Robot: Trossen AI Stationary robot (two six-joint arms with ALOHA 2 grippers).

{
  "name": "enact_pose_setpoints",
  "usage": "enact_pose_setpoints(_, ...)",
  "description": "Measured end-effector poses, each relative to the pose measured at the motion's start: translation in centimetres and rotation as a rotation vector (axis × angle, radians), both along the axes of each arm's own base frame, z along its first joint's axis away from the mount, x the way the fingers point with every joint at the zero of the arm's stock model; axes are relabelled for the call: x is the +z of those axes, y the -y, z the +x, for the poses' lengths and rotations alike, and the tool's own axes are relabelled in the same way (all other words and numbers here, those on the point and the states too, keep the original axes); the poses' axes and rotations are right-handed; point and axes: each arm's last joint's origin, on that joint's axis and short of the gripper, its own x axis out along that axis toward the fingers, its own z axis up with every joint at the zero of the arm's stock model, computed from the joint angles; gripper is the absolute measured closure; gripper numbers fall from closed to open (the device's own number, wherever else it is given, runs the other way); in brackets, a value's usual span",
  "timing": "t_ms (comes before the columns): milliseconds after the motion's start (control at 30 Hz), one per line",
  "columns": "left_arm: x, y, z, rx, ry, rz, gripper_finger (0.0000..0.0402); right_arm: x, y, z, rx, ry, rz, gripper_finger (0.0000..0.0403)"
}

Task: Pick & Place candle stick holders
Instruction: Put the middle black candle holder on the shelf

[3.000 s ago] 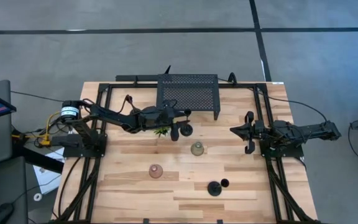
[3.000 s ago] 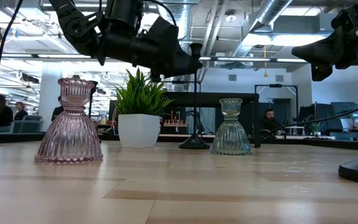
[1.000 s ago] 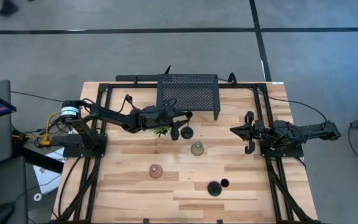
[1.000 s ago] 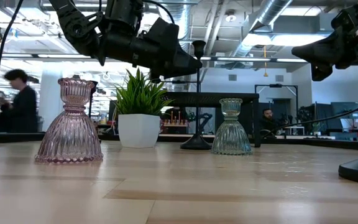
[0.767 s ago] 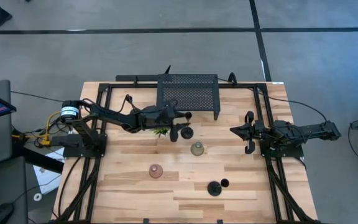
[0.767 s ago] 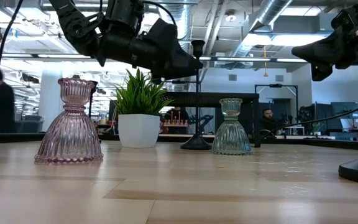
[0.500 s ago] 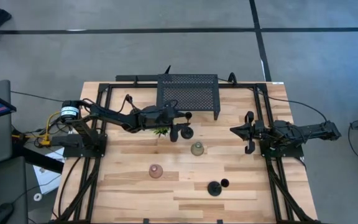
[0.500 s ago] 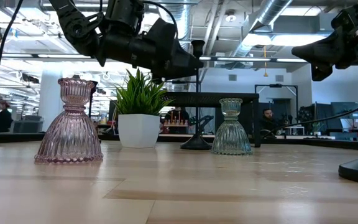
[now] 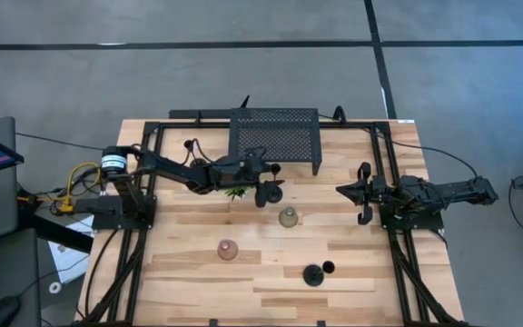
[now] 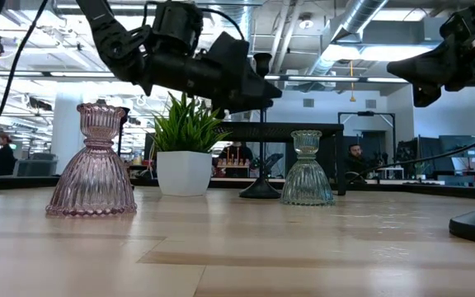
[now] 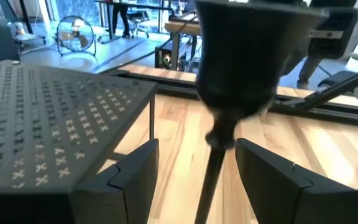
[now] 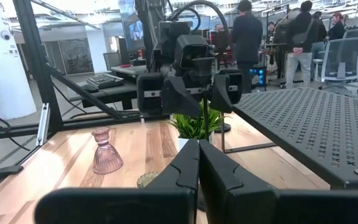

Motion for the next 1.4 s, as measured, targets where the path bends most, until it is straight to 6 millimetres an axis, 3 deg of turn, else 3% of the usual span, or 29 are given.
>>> enact_pose_setpoints(433, 0.40, 0.54, -0.11, -0.017, 0.011, -0.003, 0.0199, 0.01, 0.00, 0.00, 0.000, 0.000, 0.000, 0.0403)
enact_pose_setpoints(867, 0.40, 0.52, -0.11, -0.015, 0.011, -0.003, 0.0308, -0.01, 0.00, 0.00, 0.000, 0.000, 0.000, 0.0403)
enact_pose_setpoints(1300, 0.35, 0.52, -0.12, -0.013, 0.003, 0.016, 0.0387, 0.00, 0.00, 0.00, 0.000, 0.000, 0.000, 0.0403)
enact_pose_setpoints(1400, 0.36, 0.52, -0.13, -0.014, 0.002, 0.016, 0.0389, 0.01, 0.00, 0.00, 0.000, 0.000, 0.000, 0.0403)
